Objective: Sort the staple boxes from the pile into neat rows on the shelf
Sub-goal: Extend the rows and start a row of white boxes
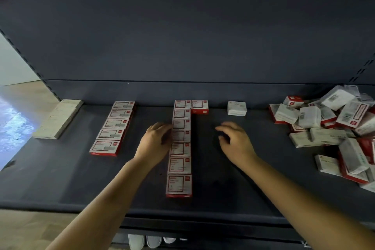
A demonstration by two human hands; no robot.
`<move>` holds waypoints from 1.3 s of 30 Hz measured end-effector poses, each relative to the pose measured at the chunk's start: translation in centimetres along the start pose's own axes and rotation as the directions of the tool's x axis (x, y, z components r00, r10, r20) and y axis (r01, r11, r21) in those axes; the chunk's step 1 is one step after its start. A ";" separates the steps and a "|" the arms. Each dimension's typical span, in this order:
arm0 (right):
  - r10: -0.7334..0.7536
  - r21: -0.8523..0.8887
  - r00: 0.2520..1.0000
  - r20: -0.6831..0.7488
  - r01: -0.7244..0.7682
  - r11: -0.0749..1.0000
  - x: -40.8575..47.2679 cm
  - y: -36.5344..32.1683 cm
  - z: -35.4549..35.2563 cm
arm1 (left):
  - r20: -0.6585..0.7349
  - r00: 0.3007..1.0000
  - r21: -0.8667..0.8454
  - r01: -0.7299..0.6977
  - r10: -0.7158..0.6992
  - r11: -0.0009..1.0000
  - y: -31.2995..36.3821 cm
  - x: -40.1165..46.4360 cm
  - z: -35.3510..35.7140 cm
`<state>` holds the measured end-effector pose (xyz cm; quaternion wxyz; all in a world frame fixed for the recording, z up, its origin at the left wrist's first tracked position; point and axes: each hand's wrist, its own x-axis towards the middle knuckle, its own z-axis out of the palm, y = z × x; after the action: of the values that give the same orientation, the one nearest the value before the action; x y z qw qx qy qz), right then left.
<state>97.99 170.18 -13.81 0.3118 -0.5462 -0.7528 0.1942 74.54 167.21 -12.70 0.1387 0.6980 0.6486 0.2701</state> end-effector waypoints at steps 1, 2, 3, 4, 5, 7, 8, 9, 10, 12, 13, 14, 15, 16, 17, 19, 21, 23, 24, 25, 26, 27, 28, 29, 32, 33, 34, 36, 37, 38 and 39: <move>0.015 0.082 1.000 -0.016 -0.014 0.997 -0.4 -1.0 0.5 | 0.002 1.000 -0.008 -0.008 0.008 1.000 0.0 -0.4 -0.1; 0.042 0.161 0.999 -0.035 -0.036 0.986 -0.8 -1.9 0.8 | 0.004 1.000 -0.017 -0.018 0.019 1.000 0.0 -0.8 -0.2; 0.080 0.229 0.996 -0.038 -0.070 0.971 -1.1 -2.9 1.2 | 0.007 1.000 -0.027 -0.030 0.030 0.999 0.1 -1.1 -0.3; 0.118 0.283 0.993 -0.030 -0.105 0.953 -1.4 -4.0 1.6 | 0.011 0.999 -0.034 -0.040 0.041 0.999 0.1 -1.5 -0.4; 0.142 0.318 0.990 -0.019 -0.129 0.939 -1.7 -4.9 2.0 | 0.020 0.998 -0.036 -0.052 0.053 0.998 0.1 -1.8 -0.5; 0.140 0.331 0.990 0.016 -0.137 0.934 -2.2 -6.6 2.5 | 0.041 0.996 -0.024 -0.083 0.084 0.996 0.0 -2.3 -0.9; 0.120 0.308 0.992 0.047 -0.129 0.943 -2.4 -7.3 2.5 | 0.052 0.993 -0.014 -0.102 0.102 0.995 -0.1 -2.6 -1.1; 0.090 0.271 0.992 0.090 -0.111 0.956 -2.6 -7.9 2.3 | 0.066 0.990 -0.003 -0.126 0.126 0.992 -0.1 -2.9 -1.4; 0.061 0.227 0.987 0.147 -0.094 0.969 -2.7 -8.3 1.9 | 0.084 0.985 0.008 -0.153 0.151 0.988 -0.2 -3.1 -1.7; 0.030 0.136 0.952 0.305 -0.074 0.988 -2.8 -8.5 1.0 | 0.146 0.970 0.021 -0.199 0.193 0.980 -0.4 -3.7 -2.5; 0.037 0.080 0.920 0.390 -0.074 0.994 -3.0 -8.5 0.6 | 0.189 0.958 0.013 -0.222 0.215 0.975 -0.5 -4.0 -2.9; 0.059 0.018 0.885 0.463 -0.076 0.997 -3.1 -8.4 0.2 | 0.226 0.944 -0.003 -0.248 0.242 0.969 -0.6 -4.4 -3.1; 0.093 -0.048 0.848 0.521 -0.080 0.996 -3.3 -8.5 0.0 | 0.261 0.928 -0.014 -0.272 0.266 0.962 -0.5 -4.8 -3.2; 0.131 -0.112 0.816 0.563 -0.081 0.990 -3.5 -8.5 -0.2 | 0.294 0.913 -0.013 -0.291 0.282 0.957 -0.4 -5.2 -3.2; 0.162 -0.169 0.791 0.590 -0.075 0.983 -3.8 -8.5 -0.2 | 0.319 0.902 -0.005 -0.305 0.290 0.952 -0.3 -5.5 -3.1; 0.185 -0.232 0.766 0.616 -0.049 0.972 -4.3 -8.5 0.0 | 0.346 0.893 0.007 -0.310 0.288 0.951 -0.3 -5.8 -2.9; 0.156 -0.226 0.772 0.616 -0.017 0.974 -4.7 -8.5 0.3 | 0.355 0.889 0.021 -0.318 0.290 0.948 -0.5 -5.9 -2.8; 0.125 -0.208 0.787 0.605 0.005 0.978 -4.8 -8.4 0.5 | 0.358 0.884 0.028 -0.333 0.301 0.943 -0.7 -5.9 -2.7; 0.121 -0.208 0.791 0.600 0.009 0.978 -4.9 -8.3 0.6 | 0.360 0.882 0.030 -0.337 0.304 0.941 -0.9 -6.0 -2.6; 0.118 -0.206 0.795 0.595 0.010 0.978 -4.9 -8.2 0.6 | 0.361 0.881 0.030 -0.339 0.306 0.940 -0.9 -6.1 -2.5; 0.112 -0.199 0.799 0.591 0.010 0.980 -4.9 -8.0 0.6 | 0.358 0.881 0.029 -0.343 0.310 0.939 -1.0 -6.2 -2.5; 0.103 -0.187 0.804 0.586 0.010 0.982 -5.0 -7.9 0.6 | 0.354 0.880 0.027 -0.348 0.317 0.937 -1.0 -6.3 -2.5; 0.094 -0.173 0.808 0.582 0.010 0.985 -5.0 -7.9 0.6 | 0.352 0.878 0.024 -0.354 0.324 0.935 -1.1 -6.3 -2.5; 0.086 -0.158 0.812 0.578 0.008 0.987 -5.1 -7.9 0.7 | 0.350 0.877 0.020 -0.359 0.329 0.933 -1.1 -6.3 -2.5; 0.072 -0.124 0.817 0.572 -0.001 0.992 -5.1 -8.0 0.8 | 0.333 0.881 -0.003 -0.354 0.335 0.935 -1.3 -6.3 -2.6; 0.069 -0.118 0.818 0.571 -0.002 0.993 -5.1 -8.0 0.8 | 0.327 0.883 -0.005 -0.354 0.336 0.935 -1.4 -6.4 -2.6; 0.066 -0.115 0.819 0.570 0.000 0.993 -5.1 -8.0 0.8 | 0.322 0.885 -0.007 -0.353 0.337 0.935 -1.4 -6.4 -2.6; 0.064 -0.117 0.820 0.569 0.003 0.993 -5.0 -8.1 0.8 | 0.317 0.887 -0.007 -0.352 0.336 0.936 -1.6 -6.4 -2.6; 0.065 -0.116 0.820 0.569 0.002 0.993 -5.0 -8.1 0.8 | 0.317 0.888 -0.005 -0.350 0.334 0.937 -1.7 -6.4 -2.6; 0.066 -0.115 0.820 0.569 0.000 0.993 -5.0 -8.1 0.8 | 0.316 0.888 -0.006 -0.350 0.334 0.937 -1.7 -6.4 -2.6; 0.065 -0.113 0.820 0.569 0.000 0.994 -5.1 -8.2 0.8 | 0.313 0.888 -0.007 -0.351 0.336 0.936 -1.7 -6.4 -2.7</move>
<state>92.77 162.77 -10.56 0.0386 -0.4916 -0.8117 0.3130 71.56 160.73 -12.73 0.1711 0.8384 0.4917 0.1612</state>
